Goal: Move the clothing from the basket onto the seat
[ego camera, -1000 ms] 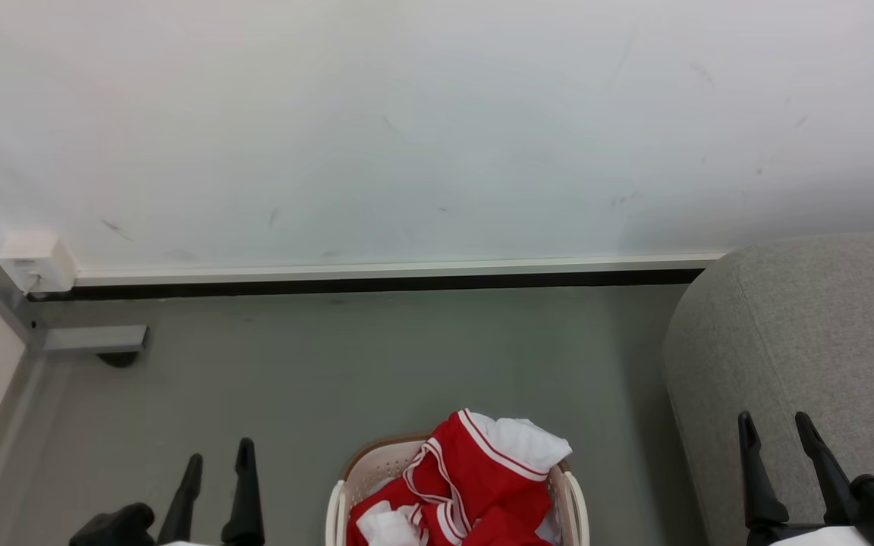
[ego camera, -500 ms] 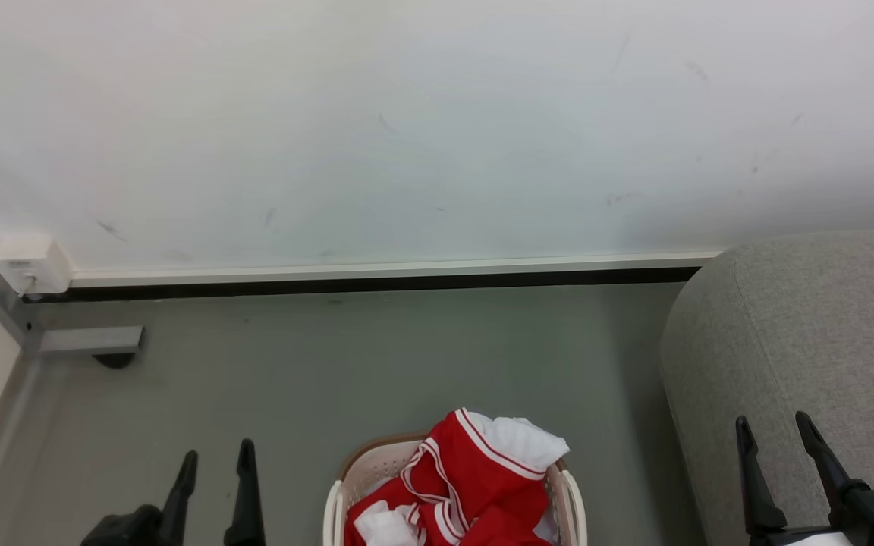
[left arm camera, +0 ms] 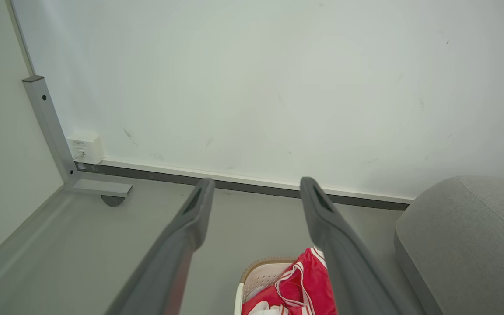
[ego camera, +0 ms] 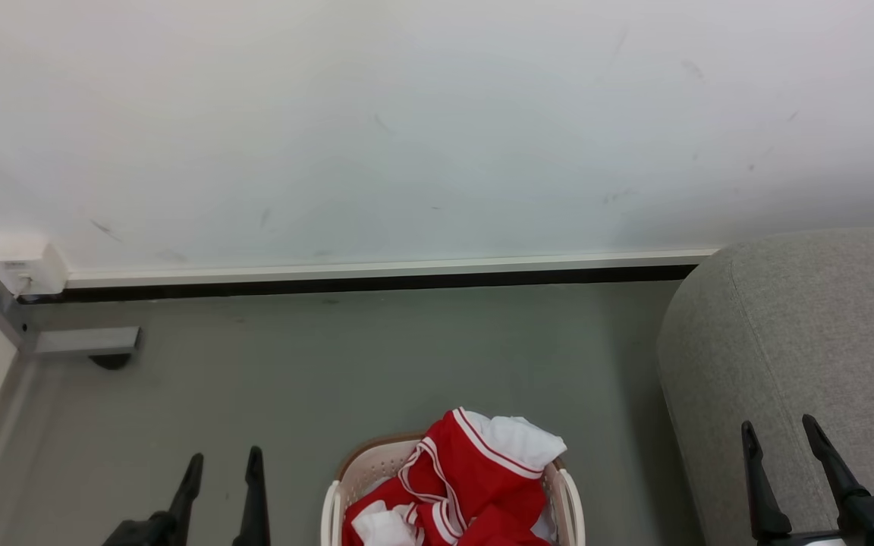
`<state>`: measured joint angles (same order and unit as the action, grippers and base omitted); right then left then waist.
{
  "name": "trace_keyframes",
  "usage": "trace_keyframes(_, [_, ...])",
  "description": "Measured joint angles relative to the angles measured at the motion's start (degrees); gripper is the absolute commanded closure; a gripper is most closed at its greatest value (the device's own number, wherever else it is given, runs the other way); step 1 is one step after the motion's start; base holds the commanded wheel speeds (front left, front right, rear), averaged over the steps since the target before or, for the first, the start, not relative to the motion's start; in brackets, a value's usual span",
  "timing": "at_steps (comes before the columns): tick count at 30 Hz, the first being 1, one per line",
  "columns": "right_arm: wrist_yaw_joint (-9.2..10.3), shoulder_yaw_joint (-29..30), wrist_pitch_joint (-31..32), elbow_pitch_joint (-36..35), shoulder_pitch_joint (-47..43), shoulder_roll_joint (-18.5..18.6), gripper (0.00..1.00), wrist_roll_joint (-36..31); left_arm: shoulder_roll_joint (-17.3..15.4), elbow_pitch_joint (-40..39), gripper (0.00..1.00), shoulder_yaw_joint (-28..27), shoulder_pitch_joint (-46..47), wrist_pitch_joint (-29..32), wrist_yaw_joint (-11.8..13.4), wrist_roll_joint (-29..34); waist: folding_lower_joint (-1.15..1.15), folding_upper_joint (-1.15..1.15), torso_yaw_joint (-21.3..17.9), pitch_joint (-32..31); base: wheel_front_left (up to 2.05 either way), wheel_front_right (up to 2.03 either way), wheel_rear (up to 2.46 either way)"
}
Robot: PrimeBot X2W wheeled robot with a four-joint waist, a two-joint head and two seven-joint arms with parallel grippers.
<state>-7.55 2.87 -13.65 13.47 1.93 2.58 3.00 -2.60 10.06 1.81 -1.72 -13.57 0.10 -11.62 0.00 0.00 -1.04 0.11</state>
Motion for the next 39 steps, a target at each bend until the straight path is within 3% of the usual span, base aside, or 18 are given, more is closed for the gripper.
trace_keyframes(14, [0.00, 0.46, -1.38, 1.57, -0.25, 0.13, 0.00, -2.57, -0.05, 1.34, 0.00, 0.56, -0.07, -1.52, -0.86, 4.47, 0.00, 0.00, -0.14, 0.00, 0.00, 0.00, 0.00])
trace_keyframes(39, [0.00, -0.63, -1.40, 2.56, -0.07, 0.14, 0.00, -1.57, -0.07, 2.44, 0.00, 0.44, 0.03, -1.55, -1.75, 2.98, 0.00, 0.00, -1.48, 0.43, 0.00, 0.00, 0.00])
